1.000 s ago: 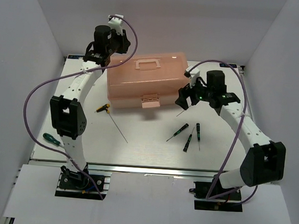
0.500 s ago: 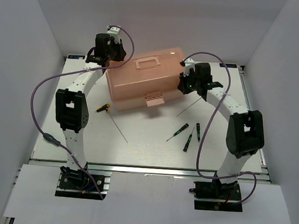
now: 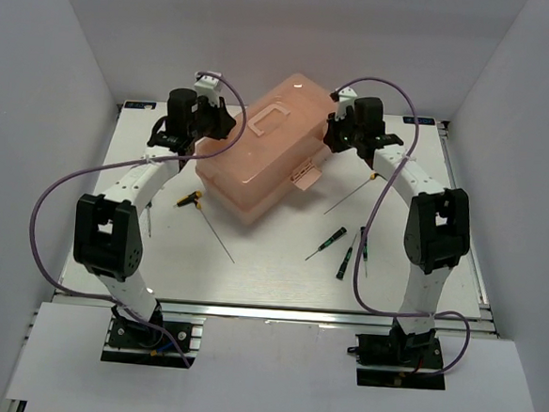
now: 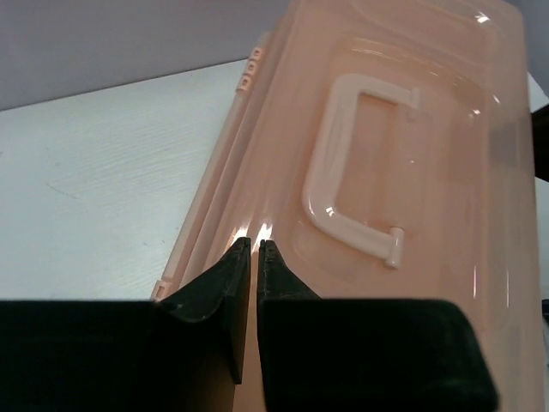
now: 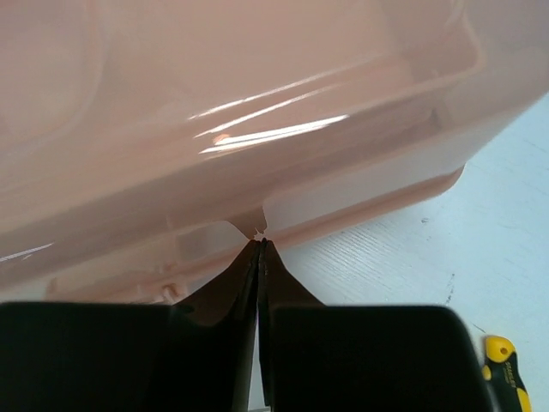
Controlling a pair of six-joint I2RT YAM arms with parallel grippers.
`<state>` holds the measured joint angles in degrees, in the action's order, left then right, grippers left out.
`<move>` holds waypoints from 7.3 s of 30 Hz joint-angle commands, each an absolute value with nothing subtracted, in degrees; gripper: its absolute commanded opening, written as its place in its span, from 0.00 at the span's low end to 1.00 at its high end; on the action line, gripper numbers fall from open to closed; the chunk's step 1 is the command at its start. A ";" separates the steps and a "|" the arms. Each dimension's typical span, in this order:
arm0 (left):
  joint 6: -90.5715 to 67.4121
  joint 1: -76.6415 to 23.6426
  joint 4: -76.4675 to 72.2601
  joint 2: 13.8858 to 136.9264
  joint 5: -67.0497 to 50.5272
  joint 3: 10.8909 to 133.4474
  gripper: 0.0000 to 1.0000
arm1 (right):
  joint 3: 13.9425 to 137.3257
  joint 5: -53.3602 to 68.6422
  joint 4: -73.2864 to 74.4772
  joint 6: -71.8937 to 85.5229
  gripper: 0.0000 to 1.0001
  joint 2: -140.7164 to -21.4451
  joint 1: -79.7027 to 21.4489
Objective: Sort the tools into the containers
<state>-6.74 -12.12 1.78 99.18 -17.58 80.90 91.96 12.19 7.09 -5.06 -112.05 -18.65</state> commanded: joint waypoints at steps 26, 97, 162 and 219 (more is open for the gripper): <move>-15.73 -17.05 10.63 95.80 -4.94 86.75 0.51 | 104.22 26.62 8.61 4.38 0.74 -102.65 -19.24; -18.72 -19.69 -8.26 66.42 -8.08 52.81 0.57 | 117.59 6.59 21.71 50.80 0.72 -119.18 -36.92; -30.15 -21.00 -13.89 80.16 -29.97 52.30 0.70 | 119.79 2.38 22.50 37.62 0.76 -118.04 -33.75; -36.21 -23.82 -3.79 95.01 -16.27 75.93 0.71 | 114.79 28.74 10.02 53.79 0.68 -116.63 -29.62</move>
<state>-34.92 -23.49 -7.25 95.13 -18.00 73.52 113.82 24.23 14.66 52.53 -117.78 -28.97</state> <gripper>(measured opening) 0.712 0.669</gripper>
